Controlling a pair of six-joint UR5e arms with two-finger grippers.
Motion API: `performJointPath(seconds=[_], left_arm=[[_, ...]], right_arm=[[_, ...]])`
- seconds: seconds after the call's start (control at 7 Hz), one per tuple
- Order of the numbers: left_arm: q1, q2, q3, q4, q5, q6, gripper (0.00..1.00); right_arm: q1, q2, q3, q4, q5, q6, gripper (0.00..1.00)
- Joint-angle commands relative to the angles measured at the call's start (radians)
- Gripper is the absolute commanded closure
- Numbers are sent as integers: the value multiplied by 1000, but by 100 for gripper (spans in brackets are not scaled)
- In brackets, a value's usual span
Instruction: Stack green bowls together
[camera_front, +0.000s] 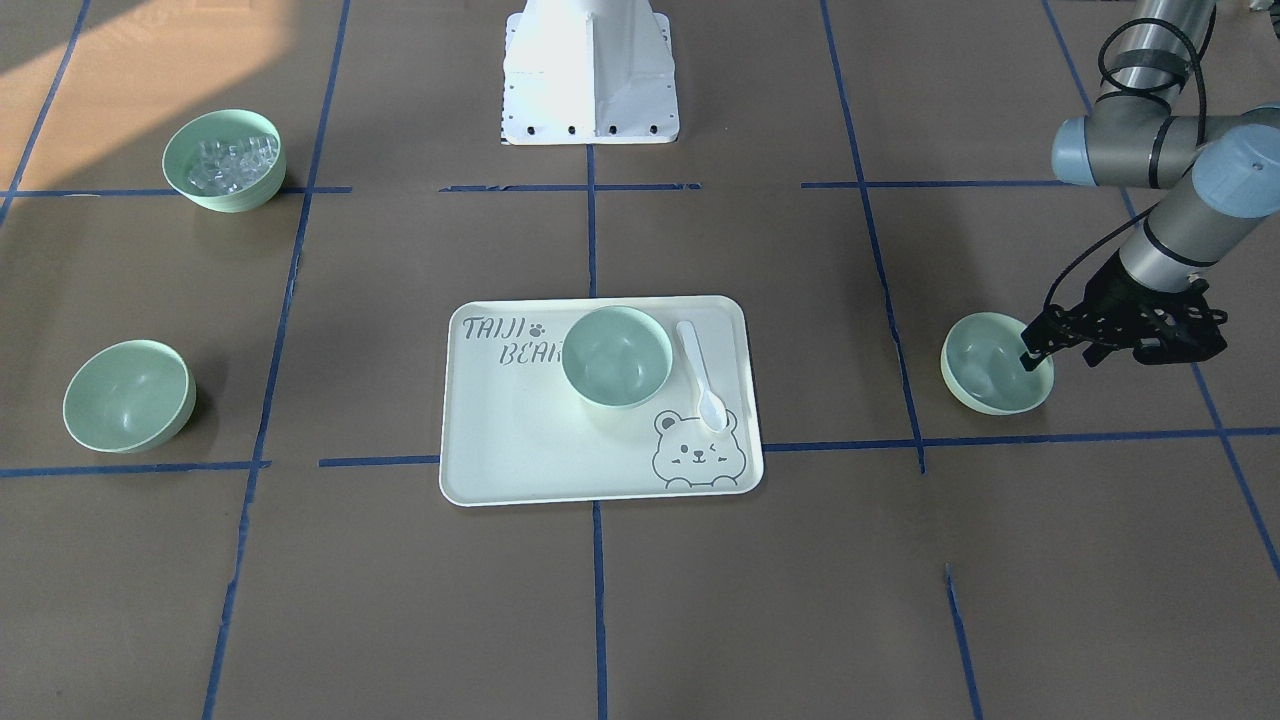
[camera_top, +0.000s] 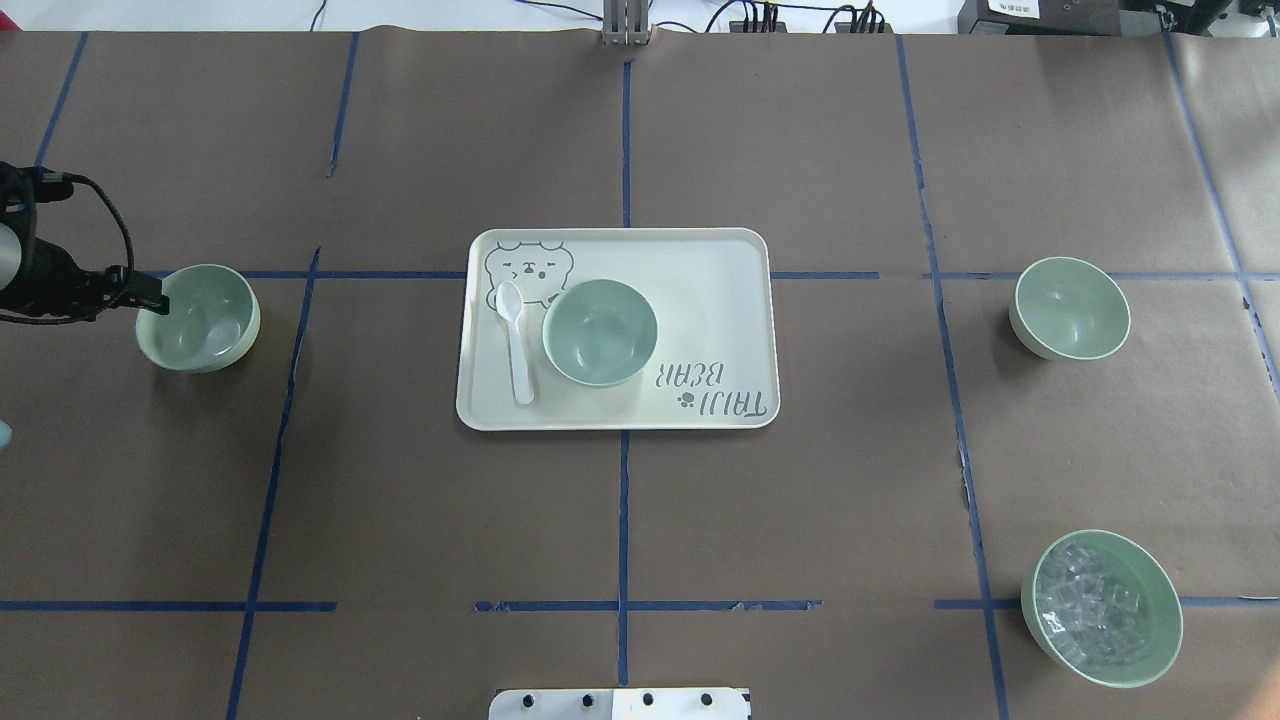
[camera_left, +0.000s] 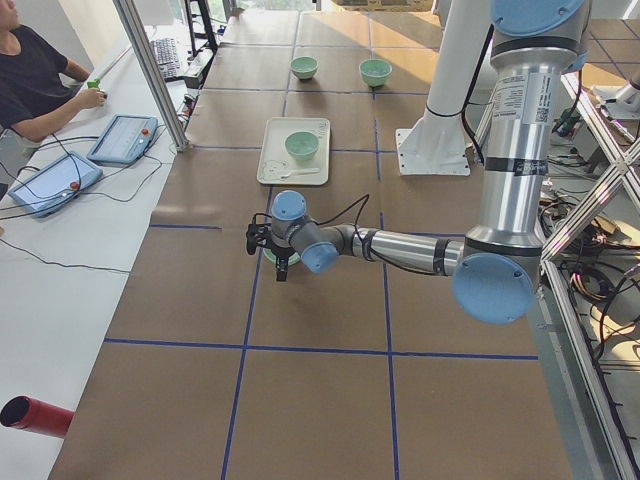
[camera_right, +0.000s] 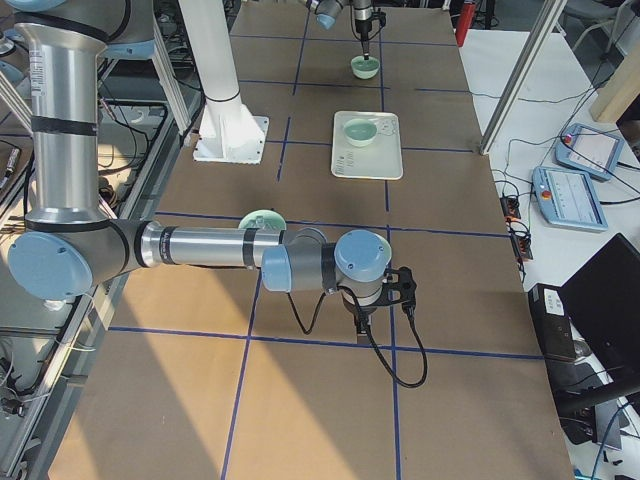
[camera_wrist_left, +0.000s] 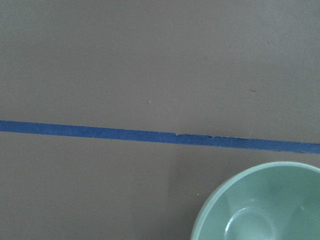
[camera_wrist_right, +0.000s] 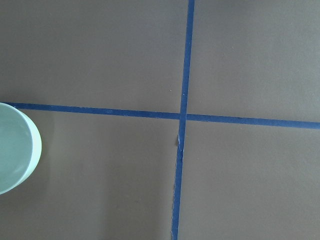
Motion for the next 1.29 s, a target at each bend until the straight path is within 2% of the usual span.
performJointPath(seconds=[0.0, 0.14, 0.43, 0.57, 0.71, 0.86, 1.0, 1.14], left_arm=[[24, -1, 9, -12, 3, -51, 61], [23, -1, 6, -12, 3, -51, 99], [20, 6, -17, 1, -12, -46, 100], [12, 0, -35, 56, -67, -46, 100], [-58, -11, -90, 154, -140, -46, 100], [-96, -78, -165, 333, -159, -45, 100], [-108, -199, -220, 558, -158, -51, 100], [-109, -274, -265, 692, -155, -64, 100]], right_arm=[[0, 6, 2, 1, 4, 43, 0], [-5, 8, 2, -1, 2, 45, 0], [-8, 8, 23, 1, 2, 54, 0], [-28, 9, 24, 1, 7, 62, 0], [-46, 35, 24, -1, 26, 106, 0], [-96, 51, 24, 36, 30, 185, 0], [-156, 51, 14, 138, 14, 292, 0], [-234, 48, 14, 237, -50, 433, 0]])
